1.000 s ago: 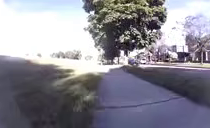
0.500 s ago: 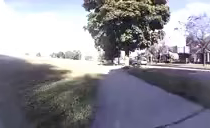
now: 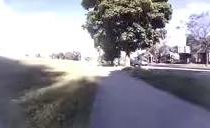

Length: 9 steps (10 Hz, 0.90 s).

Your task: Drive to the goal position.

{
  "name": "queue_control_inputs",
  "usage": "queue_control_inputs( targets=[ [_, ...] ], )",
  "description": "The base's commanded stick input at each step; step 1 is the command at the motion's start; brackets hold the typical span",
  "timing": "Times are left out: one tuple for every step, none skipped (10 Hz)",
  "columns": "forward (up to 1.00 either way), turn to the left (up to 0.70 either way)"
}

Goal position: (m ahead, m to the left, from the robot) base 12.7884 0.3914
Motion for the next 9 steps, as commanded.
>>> queue_control_inputs(
  targets=[
    [1.00,-0.08],
    [1.00,0.00],
    [1.00,0.00],
    [1.00,0.00],
    [1.00,0.00],
    [1.00,0.00],
    [1.00,0.00],
    [1.00,0.00],
    [1.00,0.00]
  ],
)
